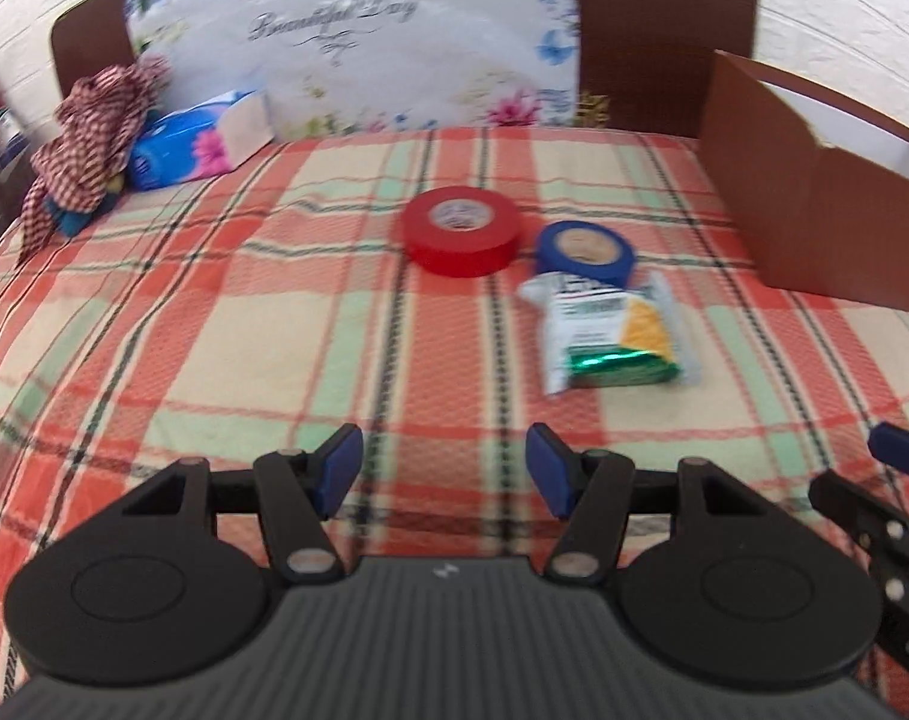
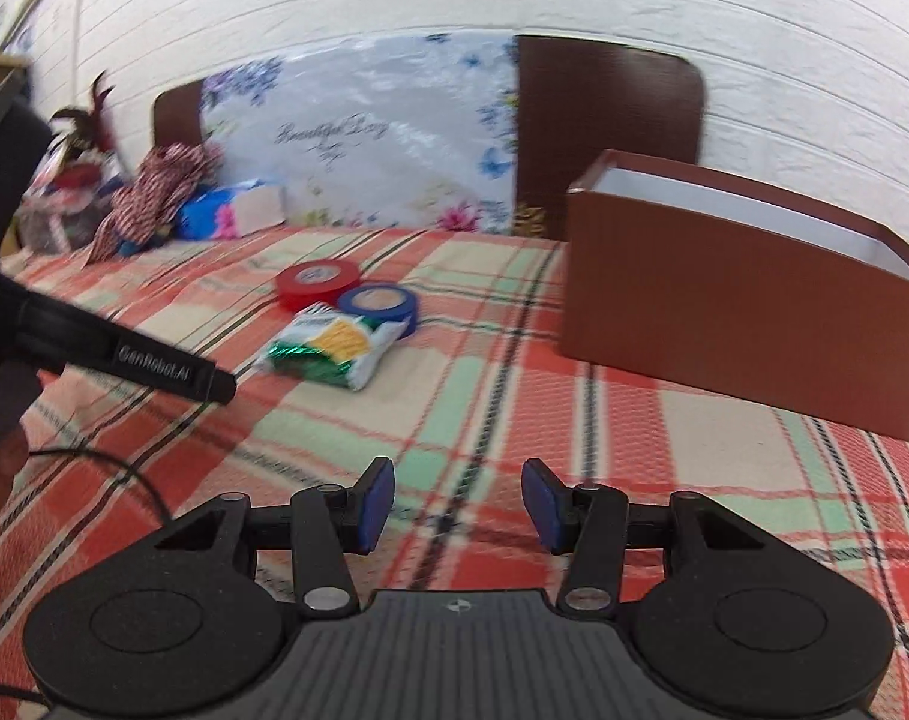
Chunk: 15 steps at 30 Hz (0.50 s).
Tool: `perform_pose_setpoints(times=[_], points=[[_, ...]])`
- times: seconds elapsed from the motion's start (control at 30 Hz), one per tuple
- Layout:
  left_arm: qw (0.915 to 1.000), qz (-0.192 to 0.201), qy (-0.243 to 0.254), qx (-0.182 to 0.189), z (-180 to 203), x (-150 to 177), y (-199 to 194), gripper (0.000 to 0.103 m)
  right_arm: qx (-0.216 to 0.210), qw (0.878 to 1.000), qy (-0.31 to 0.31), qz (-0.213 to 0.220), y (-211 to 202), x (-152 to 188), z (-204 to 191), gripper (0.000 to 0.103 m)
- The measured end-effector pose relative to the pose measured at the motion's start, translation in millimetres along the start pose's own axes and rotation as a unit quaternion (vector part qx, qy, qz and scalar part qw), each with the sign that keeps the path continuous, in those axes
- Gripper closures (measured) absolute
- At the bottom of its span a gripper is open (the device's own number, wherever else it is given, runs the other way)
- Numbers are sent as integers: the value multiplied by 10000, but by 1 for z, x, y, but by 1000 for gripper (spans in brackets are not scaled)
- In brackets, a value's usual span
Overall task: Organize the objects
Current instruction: 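Move the right gripper to the snack bag and grasp it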
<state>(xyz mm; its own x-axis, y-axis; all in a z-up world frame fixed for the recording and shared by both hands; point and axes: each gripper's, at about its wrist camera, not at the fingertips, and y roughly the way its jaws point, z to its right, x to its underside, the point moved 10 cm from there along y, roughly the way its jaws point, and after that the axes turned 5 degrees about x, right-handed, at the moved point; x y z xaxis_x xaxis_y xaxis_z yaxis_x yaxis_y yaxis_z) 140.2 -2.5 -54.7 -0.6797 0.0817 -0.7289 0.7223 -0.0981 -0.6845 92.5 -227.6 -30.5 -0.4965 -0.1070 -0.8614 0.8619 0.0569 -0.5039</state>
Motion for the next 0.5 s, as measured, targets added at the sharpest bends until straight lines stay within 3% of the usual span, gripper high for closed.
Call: perform_pose_setpoints(times=[0.03, 0.1, 0.2, 0.5], points=[[10000, -3, -34, -64, -7, 1, 2, 39, -37, 9999, -96, -43, 3, 1, -6, 55], [9998, 83, -93, -164, -21, 3, 7, 23, -103, 9996, -214, -150, 7, 1, -15, 55], [9992, 329, -101, -197, -34, 5, 13, 8, -185, 9993, -189, -259, 18, -3, -19, 54], [9983, 539, -233, -58, -37, 4, 18, 6, -402, 9992, 46, -67, 56, -37, -31, 41]])
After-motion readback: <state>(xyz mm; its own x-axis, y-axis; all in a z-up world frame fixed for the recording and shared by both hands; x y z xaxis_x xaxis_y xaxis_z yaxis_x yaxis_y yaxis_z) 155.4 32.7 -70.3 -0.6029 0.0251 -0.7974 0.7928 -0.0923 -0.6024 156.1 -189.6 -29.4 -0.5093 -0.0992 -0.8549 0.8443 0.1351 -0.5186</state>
